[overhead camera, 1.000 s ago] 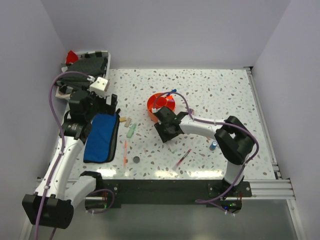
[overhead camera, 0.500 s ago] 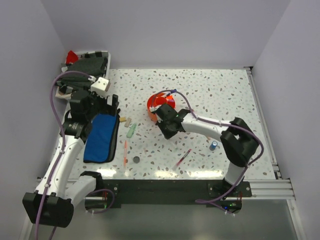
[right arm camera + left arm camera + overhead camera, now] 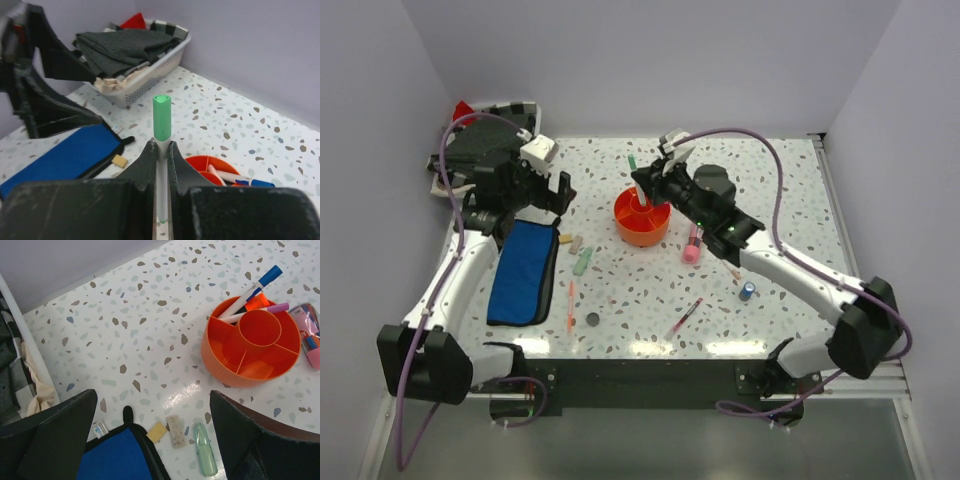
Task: Sort the stationery into containers
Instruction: Place the pen in the storage box.
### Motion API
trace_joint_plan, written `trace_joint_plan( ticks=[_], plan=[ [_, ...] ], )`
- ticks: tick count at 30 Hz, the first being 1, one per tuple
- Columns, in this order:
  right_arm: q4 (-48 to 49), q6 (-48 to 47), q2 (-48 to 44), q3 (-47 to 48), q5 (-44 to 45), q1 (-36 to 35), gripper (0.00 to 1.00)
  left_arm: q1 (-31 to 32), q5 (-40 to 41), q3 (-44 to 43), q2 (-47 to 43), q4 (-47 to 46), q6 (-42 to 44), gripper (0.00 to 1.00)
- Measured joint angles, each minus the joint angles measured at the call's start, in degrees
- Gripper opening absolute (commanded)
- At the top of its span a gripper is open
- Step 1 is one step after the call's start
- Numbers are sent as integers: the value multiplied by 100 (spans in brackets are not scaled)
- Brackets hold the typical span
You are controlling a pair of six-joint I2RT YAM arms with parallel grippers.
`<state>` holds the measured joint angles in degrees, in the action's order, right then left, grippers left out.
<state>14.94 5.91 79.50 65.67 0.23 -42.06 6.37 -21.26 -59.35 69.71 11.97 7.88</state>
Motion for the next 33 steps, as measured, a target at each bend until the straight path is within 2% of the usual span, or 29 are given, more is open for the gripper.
trace_joint_plan(
  ticks=[5, 8, 17, 25, 33],
  plan=[
    [1084, -7, 1427, -164, 11, 343, 0, 0, -70, -697, 785, 144, 243, 100],
    [1460, -9, 1917, -131, 17, 516, 0, 0, -109, -1154, 1060, 269, 363, 100],
    [2155, 98, 2330, 474, 28, 822, 0, 105, -306, -1624, 1788, 269, 404, 100],
    [2511, 155, 2686, 498, 79, 837, 0, 527, -562, -2590, 3012, 205, 385, 100],
    [2667, 66, 3272, 498, 92, 837, 0, 610, -560, -3154, 3587, -81, 317, 100]
  ],
)
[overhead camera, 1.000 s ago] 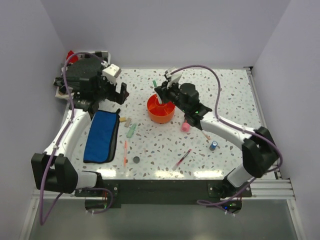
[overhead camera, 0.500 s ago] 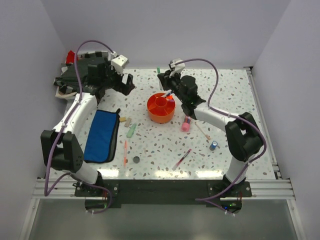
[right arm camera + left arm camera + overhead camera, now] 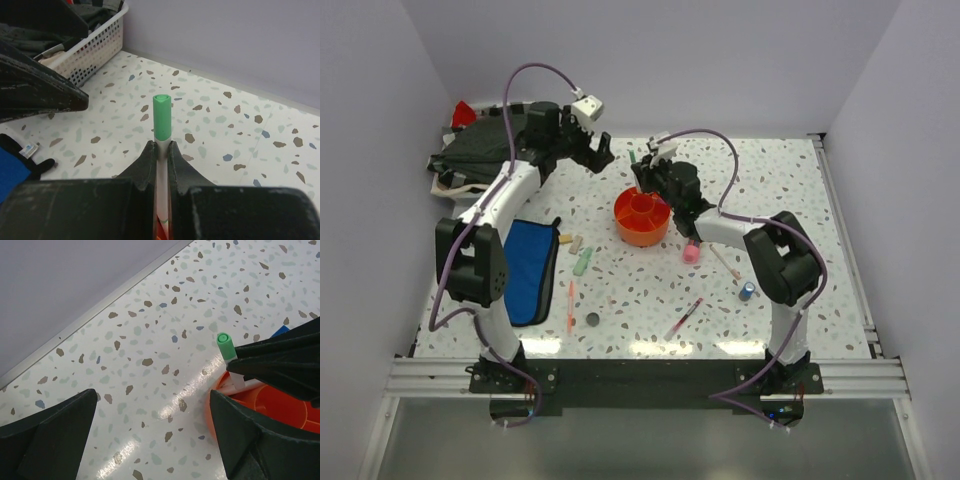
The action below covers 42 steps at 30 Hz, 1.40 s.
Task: Sort the stationery into containers
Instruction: Place the pen in the storage box.
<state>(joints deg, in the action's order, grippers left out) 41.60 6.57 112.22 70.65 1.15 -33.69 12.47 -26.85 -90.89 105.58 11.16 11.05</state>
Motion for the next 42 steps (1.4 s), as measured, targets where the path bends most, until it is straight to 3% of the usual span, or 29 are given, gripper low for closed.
trace_joint_plan(
  ticks=[15, 28, 30, 31, 34, 42],
  plan=[
    [350, -68, 90, -306, -24, 0, 0, 24, -85, -610, 1161, -382, -186, 100],
    [577, -127, 87, -817, -42, -4, 0, 59, -85, -671, 1231, -426, -208, 100],
    [610, -127, 85, -870, -44, -4, 9, 59, -85, -671, 1228, -428, -208, 100],
    [625, -131, 74, -894, -44, -4, 24, 59, -85, -671, 1228, -426, -208, 100],
    [595, -166, 4, -944, -39, -7, 40, 59, -85, -671, 1228, -426, -205, 100],
    [232, -275, -638, -990, -26, -7, 44, 59, -76, -671, 1147, -417, -144, 100]
  ],
)
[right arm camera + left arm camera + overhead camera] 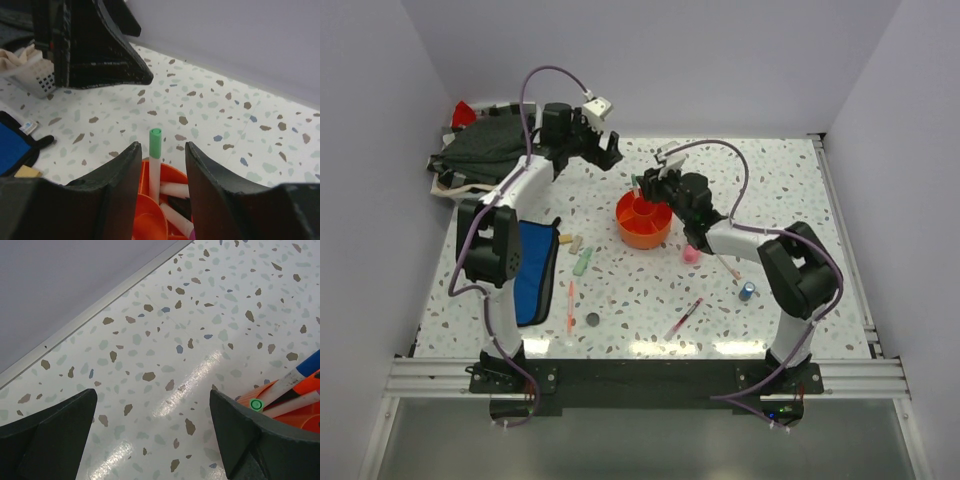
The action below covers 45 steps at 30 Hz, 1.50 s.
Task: Sort the stationery into containers
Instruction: Place the pen in the storage box, then pick up the pen from the center of the board.
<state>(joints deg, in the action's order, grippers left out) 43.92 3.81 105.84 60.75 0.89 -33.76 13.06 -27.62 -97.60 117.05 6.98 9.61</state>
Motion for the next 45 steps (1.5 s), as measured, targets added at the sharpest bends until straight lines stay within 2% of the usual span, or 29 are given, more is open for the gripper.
trace_joint_plan(
  ticks=[5, 8, 12, 13, 16, 20, 22, 24, 29, 34, 35, 38, 45],
  plan=[
    [-658, 2, -872, 131, 138, 2, 44, -2, 35, 0, -319, 35, 114, 100],
    [-1263, 13, -1429, 343, 306, 39, 44, 20, -125, 0, -673, 175, 490, 100],
    [-2699, 291, -2166, 890, 584, 415, 52, 306, -643, -4, -1405, 933, 1921, 100],
    [-3108, 400, -2277, 1095, 610, 640, 62, 485, -774, -20, -1591, 1200, 2358, 100],
    [-4317, 619, -2452, 1637, 616, 1567, 72, 1187, -1139, -354, -1825, 2236, 3812, 100],
    [-5761, 774, -2487, 1902, 654, 3093, 75, 2074, -1436, -1628, -1180, 3952, 5355, 98],
    [-6371, 841, -2485, 1838, 577, 3685, 76, 2393, -1440, -2229, -654, 4522, 5864, 96],
    [-6931, 931, -2485, 1742, 525, 4085, 76, 2656, -1399, -2398, -271, 4789, 6183, 93],
    [-7624, 1016, -2494, 1462, 256, 4339, 75, 3316, -999, -2240, 483, 5139, 6837, 88],
    [-7984, 914, -2640, 1180, 50, 4341, 74, 3814, -704, -2218, 896, 5263, 7265, 69],
    [-8052, 883, -2702, 1139, 13, 4343, 74, 3860, -669, -2256, 970, 5298, 7311, 63],
    [-8185, 743, -2916, 1043, -90, 4347, 74, 3893, -599, -2527, 1335, 5346, 7403, 58],
    [-8225, 562, -3134, 671, -195, 4358, 74, 3845, -660, -2605, 1869, 4782, 7388, 54]
  ],
)
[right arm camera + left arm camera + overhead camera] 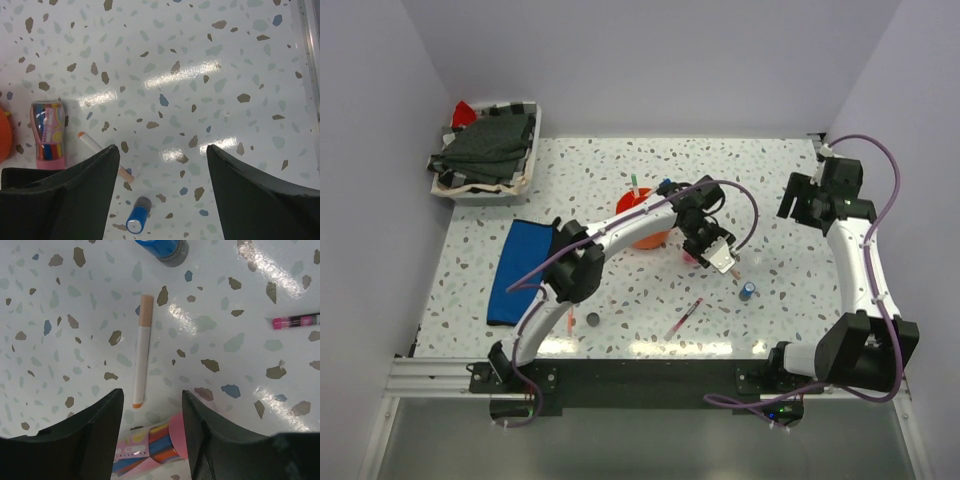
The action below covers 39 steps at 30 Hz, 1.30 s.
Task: Sort the stationery into containers
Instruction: Pick up the pen from the center of the board.
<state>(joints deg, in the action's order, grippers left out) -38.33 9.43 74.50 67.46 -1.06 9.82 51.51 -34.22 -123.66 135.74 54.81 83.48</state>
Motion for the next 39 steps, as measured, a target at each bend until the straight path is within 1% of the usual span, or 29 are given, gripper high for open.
trace_joint_plan(
  ticks=[9, 16, 20, 22, 25, 30, 39],
  plan=[
    [-31, 63, 2, -107, -142, 7, 73, 24, -354, -9, 350, -988, -332, 49],
    [-120, 66, 4, -107, -151, 59, 74, 76, -629, -201, 754, -1156, -511, 47],
    [-210, 63, 4, -107, -149, 87, 74, 81, -723, -455, 1064, -1167, -640, 47],
    [-267, 66, 4, -107, -164, 105, 74, 81, -793, -610, 1198, -1163, -743, 49],
    [-339, 90, 4, -111, -210, 136, 73, 81, -802, -831, 1300, -1088, -804, 50],
    [-417, 168, 2, -153, -389, 179, 72, 98, -741, -1130, 1443, -708, -741, 52],
    [-435, 339, -20, -332, -723, 260, 70, 269, -568, -1373, 1447, 623, -223, 52]
  ],
)
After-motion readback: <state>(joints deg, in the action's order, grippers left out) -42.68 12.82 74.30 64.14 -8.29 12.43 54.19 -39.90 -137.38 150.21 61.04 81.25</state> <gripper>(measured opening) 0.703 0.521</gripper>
